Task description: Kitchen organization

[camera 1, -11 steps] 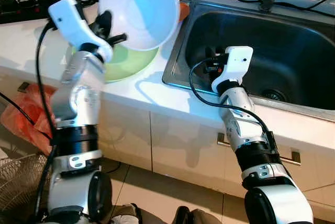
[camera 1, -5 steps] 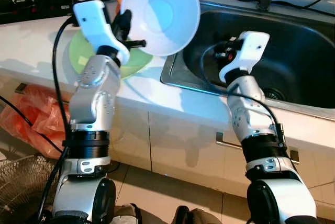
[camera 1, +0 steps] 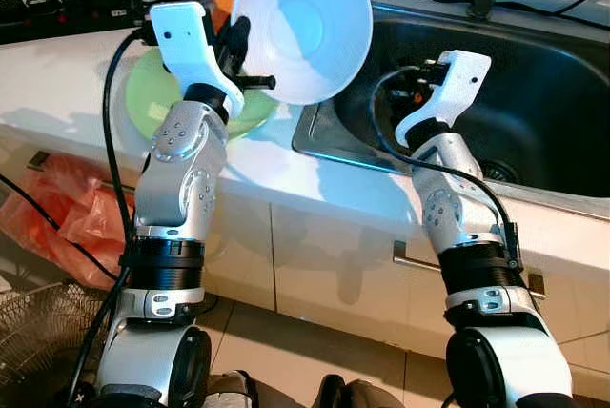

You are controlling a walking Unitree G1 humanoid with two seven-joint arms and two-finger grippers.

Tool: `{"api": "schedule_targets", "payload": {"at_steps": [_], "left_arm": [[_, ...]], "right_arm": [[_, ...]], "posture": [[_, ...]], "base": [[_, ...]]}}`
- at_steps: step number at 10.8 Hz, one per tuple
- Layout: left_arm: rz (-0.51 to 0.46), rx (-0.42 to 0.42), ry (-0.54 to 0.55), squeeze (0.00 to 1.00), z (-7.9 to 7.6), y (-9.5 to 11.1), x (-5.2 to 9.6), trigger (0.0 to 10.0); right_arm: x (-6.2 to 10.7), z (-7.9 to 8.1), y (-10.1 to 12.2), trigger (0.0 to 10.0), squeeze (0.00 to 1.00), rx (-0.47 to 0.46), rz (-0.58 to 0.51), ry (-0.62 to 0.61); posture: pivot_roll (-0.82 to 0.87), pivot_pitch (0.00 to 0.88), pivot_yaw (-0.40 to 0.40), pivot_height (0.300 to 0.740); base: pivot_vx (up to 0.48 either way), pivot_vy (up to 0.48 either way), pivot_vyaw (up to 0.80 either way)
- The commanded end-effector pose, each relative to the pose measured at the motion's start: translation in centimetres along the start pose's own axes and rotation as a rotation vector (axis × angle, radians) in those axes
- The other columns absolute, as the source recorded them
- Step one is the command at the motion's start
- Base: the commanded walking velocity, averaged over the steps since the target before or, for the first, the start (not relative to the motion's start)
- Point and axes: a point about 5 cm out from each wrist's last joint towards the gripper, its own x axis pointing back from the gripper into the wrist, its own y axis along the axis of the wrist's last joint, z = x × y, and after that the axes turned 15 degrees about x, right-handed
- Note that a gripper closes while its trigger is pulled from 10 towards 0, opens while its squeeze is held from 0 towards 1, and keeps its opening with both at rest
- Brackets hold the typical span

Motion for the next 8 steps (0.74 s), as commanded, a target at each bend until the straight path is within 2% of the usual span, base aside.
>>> {"api": "schedule_targets", "payload": {"at_steps": [1, 3, 4, 8], "left_arm": [[-0.03, -0.015, -0.007, 0.0, -0.17, 0.41, -0.06, 10.0], [-0.04, -0.024, 0.004, 0.0, -0.01, 0.57, -0.11, 10.0], [-0.039, -0.034, 0.009, 0.0, 0.1, 0.51, -0.11, 10.0], [-0.04, -0.046, 0.019, 0.0, 0.23, 0.49, -0.19, 10.0]], "right_arm": [[-0.03, -0.03, 0.62, 10.0, 1.0, -0.011, -0.021, 0.012], [0.03, -0.14, 0.63, 10.0, 1.0, -0.014, -0.018, 0.01], [0.07, -0.12, 0.75, 10.0, 0.0, -0.022, -0.019, 0.016], [0.07, 0.16, 1.21, 10.0, 0.0, -0.113, -0.035, 0.069]], "posture": [[0.08, 0.159, -0.045, 0.74], [0.08, 0.16, -0.044, 0.74], [0.08, 0.16, -0.044, 0.74], [0.08, 0.159, -0.044, 0.74]], "base": [[0.0, 0.0, 0.0], [0.0, 0.0, 0.0], [0.0, 0.0, 0.0], [0.0, 0.0, 0.0]]}}
